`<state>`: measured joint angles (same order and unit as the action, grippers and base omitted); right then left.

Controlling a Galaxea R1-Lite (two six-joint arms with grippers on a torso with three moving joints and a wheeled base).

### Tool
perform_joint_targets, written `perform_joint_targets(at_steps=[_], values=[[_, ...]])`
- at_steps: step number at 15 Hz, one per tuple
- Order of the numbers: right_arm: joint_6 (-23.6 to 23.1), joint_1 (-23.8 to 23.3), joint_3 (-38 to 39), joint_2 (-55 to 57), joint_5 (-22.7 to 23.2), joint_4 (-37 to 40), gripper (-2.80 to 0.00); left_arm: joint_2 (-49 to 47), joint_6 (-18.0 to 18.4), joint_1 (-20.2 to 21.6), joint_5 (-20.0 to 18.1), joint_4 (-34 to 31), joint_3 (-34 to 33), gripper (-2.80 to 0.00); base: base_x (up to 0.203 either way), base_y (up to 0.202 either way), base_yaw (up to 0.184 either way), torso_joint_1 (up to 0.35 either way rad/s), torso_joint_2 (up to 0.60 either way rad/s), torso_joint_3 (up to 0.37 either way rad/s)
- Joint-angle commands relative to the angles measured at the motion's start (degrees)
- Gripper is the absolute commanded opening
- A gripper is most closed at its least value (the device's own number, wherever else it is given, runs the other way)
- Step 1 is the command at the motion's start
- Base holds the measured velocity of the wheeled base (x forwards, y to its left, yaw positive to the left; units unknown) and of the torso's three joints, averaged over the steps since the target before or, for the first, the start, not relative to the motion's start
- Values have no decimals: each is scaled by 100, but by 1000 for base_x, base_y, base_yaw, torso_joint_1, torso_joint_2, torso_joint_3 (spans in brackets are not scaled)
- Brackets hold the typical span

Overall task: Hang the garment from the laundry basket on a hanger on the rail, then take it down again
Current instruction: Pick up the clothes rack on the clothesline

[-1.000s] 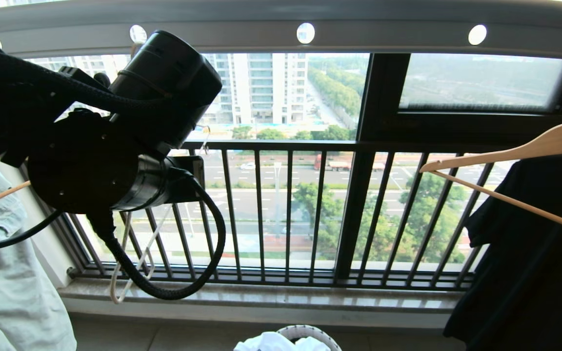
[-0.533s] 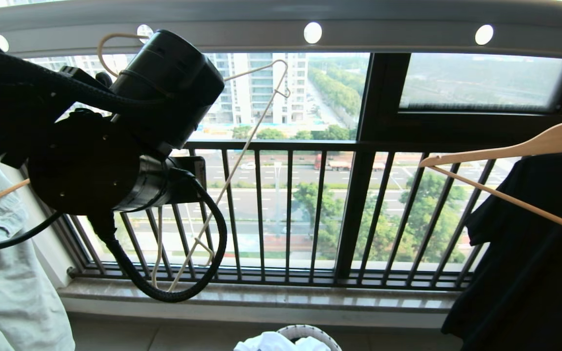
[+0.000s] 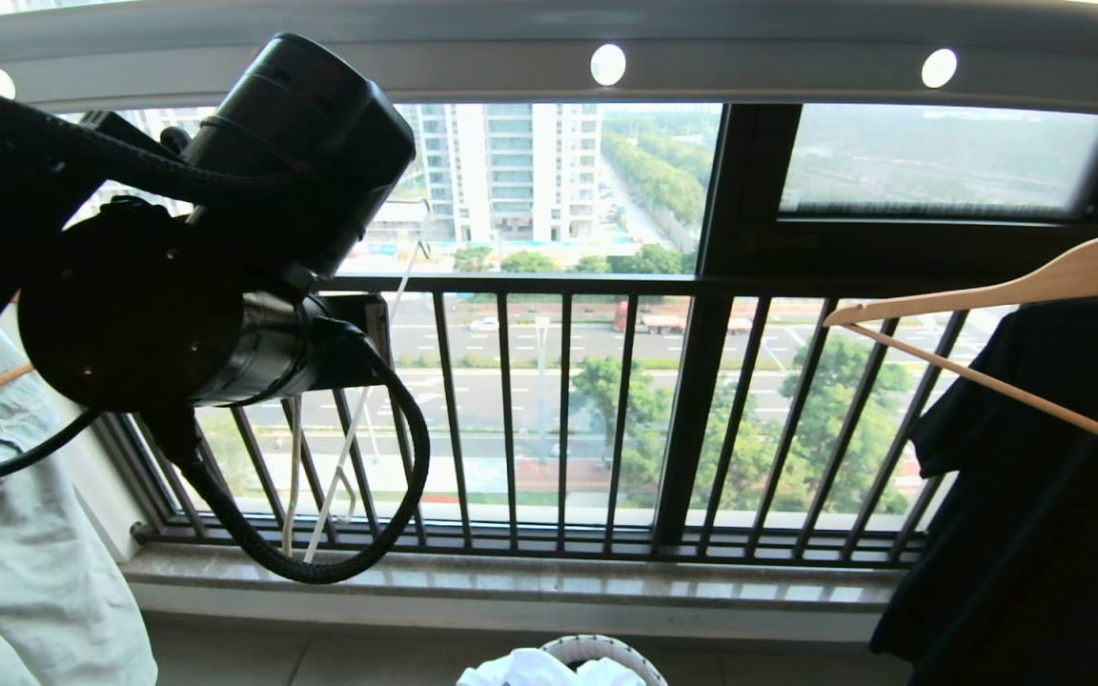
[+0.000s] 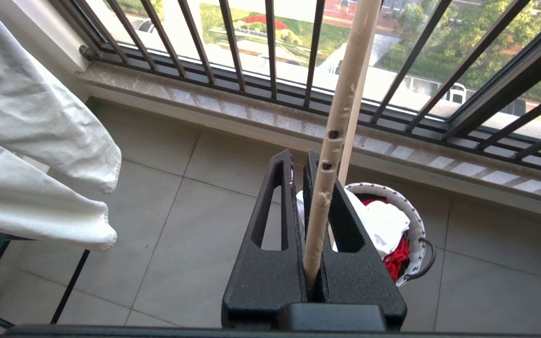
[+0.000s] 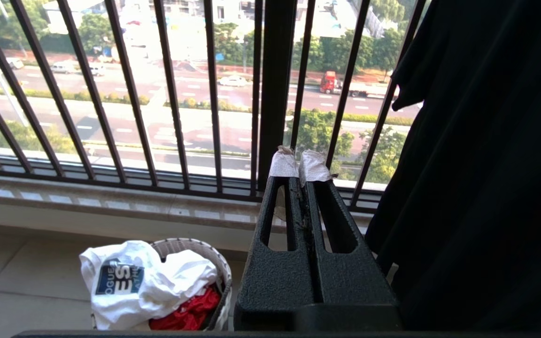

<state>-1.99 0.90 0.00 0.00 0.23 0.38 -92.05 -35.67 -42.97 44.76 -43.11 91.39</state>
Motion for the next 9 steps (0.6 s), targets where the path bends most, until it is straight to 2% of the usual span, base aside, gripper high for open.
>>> perform_joint_targets(at_steps=[1, 6, 9], values=[[-3, -2, 0, 0, 4, -3, -280, 163, -23, -1, 38, -22, -7, -280, 0, 0, 0, 0, 0, 0], [-3, -2, 0, 0, 4, -3, -280, 572, -27, -1, 350, -22, -158, -280, 0, 0, 0, 0, 0, 0], [-3, -2, 0, 0, 4, -3, -280, 973, 6, -1, 377, -36, -233, -280, 0, 0, 0, 0, 0, 0]])
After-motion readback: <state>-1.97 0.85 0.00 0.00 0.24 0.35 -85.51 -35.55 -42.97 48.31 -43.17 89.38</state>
